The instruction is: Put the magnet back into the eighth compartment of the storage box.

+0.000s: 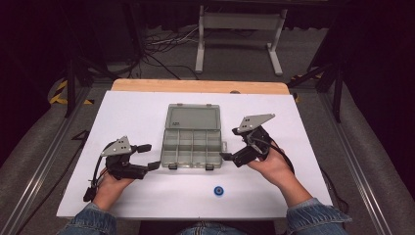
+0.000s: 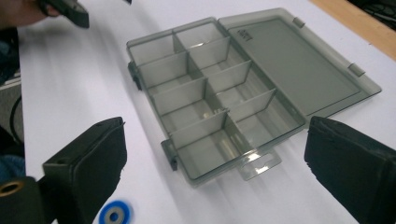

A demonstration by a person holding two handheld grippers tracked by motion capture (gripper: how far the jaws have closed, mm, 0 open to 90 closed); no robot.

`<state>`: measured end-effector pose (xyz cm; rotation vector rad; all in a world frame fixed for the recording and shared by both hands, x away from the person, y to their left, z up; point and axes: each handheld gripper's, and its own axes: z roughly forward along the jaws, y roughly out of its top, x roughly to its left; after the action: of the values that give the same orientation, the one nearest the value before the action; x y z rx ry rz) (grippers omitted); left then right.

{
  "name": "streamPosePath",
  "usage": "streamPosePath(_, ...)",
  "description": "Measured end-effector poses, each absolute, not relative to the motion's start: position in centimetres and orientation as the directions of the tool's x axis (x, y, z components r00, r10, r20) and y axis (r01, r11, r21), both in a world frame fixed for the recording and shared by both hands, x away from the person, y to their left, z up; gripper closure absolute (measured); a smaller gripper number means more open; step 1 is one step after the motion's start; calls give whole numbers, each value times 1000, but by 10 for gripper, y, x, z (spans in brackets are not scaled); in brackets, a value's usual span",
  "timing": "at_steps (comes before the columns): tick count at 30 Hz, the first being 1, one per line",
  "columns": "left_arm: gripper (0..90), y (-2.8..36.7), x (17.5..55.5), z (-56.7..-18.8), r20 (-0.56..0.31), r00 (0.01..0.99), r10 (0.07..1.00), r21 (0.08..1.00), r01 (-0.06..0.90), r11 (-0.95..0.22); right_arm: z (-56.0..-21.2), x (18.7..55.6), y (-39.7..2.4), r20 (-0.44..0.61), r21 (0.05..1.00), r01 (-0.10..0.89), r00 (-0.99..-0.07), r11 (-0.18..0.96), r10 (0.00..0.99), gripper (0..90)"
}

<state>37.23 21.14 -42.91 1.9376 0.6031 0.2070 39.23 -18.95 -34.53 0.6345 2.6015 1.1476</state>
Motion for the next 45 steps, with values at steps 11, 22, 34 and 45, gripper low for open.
streamPosePath(11,241,215,371,-429,-118,855,505,893,314,-323,-350,379,-168,-49,639,260,-925,724,377,68)
streamPosePath(22,241,215,371,-429,-122,854,505,891,319,-323,-362,373,-154,-32,558,245,-948,793,315,66)
streamPosePath(34,240,215,371,-429,-123,854,506,891,320,-322,-376,367,-146,-10,501,235,-961,833,277,69)
streamPosePath(45,239,215,371,-429,-124,853,507,891,320,-322,-392,363,-140,6,474,223,-968,852,250,104)
